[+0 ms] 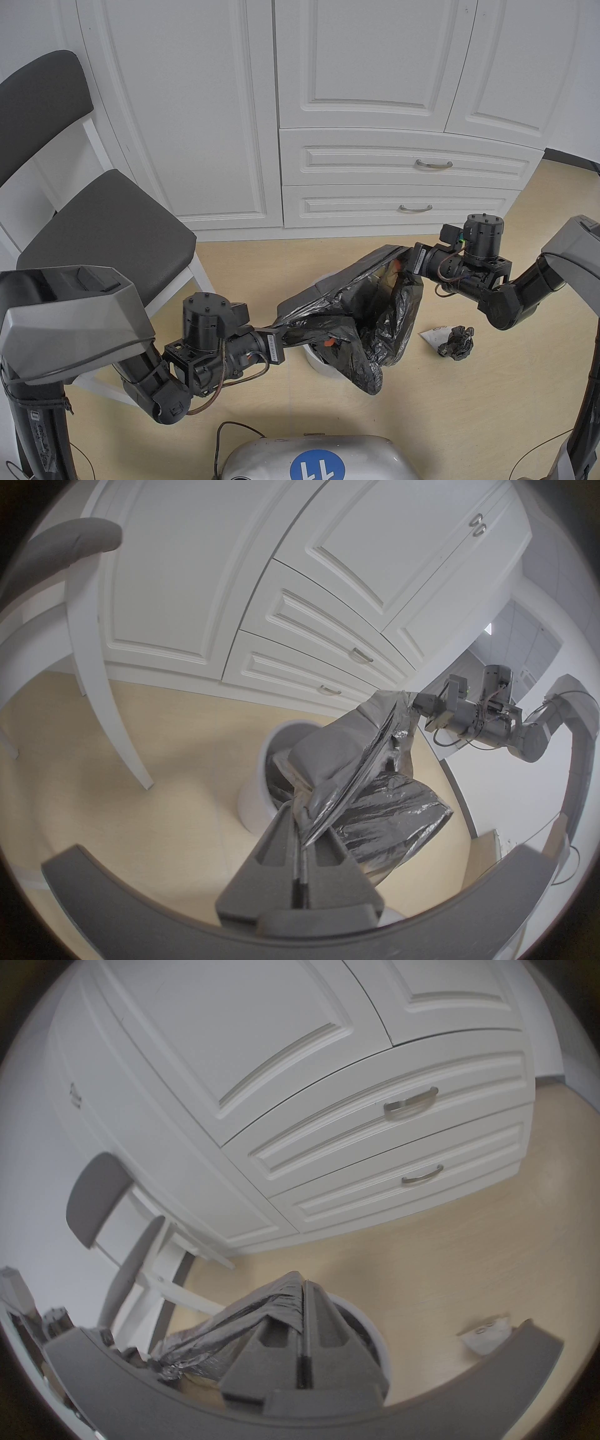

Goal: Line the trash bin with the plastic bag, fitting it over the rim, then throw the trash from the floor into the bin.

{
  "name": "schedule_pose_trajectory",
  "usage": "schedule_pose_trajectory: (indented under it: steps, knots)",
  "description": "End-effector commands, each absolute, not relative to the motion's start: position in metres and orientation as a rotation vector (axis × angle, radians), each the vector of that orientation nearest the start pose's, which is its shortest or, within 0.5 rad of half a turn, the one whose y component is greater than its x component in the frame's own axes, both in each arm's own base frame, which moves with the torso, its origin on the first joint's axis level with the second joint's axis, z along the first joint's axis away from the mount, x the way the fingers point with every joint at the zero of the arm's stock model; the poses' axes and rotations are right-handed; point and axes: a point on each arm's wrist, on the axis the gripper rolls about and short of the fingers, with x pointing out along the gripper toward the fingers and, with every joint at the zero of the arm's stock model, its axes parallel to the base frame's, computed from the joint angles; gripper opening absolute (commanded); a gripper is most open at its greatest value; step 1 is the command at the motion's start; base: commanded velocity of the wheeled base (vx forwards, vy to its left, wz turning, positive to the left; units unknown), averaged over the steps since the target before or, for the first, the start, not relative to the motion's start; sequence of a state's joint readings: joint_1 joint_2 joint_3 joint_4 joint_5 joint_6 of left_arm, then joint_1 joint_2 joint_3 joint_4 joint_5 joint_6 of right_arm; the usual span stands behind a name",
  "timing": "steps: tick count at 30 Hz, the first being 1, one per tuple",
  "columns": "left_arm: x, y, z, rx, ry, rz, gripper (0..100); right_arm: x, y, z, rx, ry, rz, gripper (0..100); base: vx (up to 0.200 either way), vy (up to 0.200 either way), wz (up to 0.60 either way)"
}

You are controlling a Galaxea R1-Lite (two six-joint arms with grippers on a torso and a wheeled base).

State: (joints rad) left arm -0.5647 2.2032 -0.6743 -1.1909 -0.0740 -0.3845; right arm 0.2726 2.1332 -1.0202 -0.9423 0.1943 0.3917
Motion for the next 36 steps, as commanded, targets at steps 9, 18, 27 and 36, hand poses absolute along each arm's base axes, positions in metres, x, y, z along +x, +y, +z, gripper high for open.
schedule_pose_trajectory:
  steps: [9,18,27,36]
  knots:
    - [0.29,-0.162,-0.015,-0.212,0.527,-0.683,0,0.385,0.157,0.124,0.558,0.211,0.506,0,0.0,0.0,0.0]
    - [0.282,-0.176,-0.047,-0.169,0.528,-0.73,0,0.37,0.161,0.134,0.561,0.167,0.546,0,0.0,0.0,0.0]
    - [0.281,-0.175,-0.048,-0.166,0.533,-0.726,0,0.364,0.156,0.129,0.461,0.178,0.545,100,0.0,0.0,0.0]
    - [0.284,-0.174,-0.029,-0.173,0.467,-0.697,0,0.341,0.12,0.15,0.277,0.268,0.467,100,0.0,0.0,0.0]
